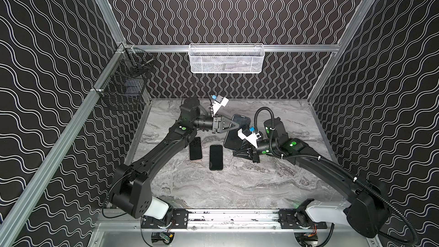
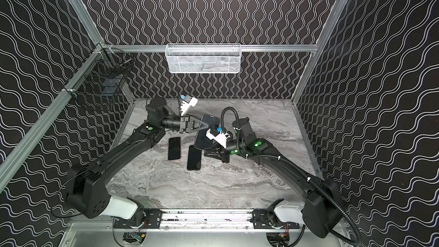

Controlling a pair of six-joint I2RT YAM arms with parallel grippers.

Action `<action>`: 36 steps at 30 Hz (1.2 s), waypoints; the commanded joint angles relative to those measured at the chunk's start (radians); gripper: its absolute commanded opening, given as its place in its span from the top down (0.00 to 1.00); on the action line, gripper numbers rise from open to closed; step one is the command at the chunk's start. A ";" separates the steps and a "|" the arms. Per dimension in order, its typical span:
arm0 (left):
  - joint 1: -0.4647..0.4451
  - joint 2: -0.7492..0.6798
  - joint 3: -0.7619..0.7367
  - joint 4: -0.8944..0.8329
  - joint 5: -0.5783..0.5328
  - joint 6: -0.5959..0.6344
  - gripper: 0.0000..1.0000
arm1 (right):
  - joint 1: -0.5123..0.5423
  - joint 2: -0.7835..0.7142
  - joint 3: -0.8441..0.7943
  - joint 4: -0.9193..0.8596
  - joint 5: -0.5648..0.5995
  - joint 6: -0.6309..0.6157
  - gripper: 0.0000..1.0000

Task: Take the phone out of the phone case

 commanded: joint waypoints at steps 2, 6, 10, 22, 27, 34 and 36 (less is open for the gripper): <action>0.002 -0.012 0.016 0.044 -0.044 -0.147 1.00 | -0.001 0.007 -0.020 -0.049 0.158 -0.065 0.88; 0.004 -0.010 0.007 0.061 -0.038 -0.164 1.00 | -0.009 0.009 -0.029 -0.040 0.157 -0.064 0.87; 0.007 -0.006 0.014 0.022 -0.042 -0.135 1.00 | -0.018 0.001 -0.050 -0.011 0.133 -0.049 0.86; 0.034 0.013 0.017 0.019 -0.040 -0.137 1.00 | -0.047 -0.003 -0.065 -0.013 0.094 -0.046 0.84; 0.036 0.018 0.028 -0.035 -0.055 -0.099 1.00 | -0.059 -0.015 -0.074 0.013 0.052 -0.018 0.84; 0.060 0.007 0.014 -0.013 -0.102 -0.126 1.00 | -0.122 -0.065 -0.101 0.073 -0.070 0.078 0.83; 0.069 0.006 0.015 -0.014 -0.114 -0.135 1.00 | -0.132 -0.076 -0.105 0.070 -0.075 0.091 0.83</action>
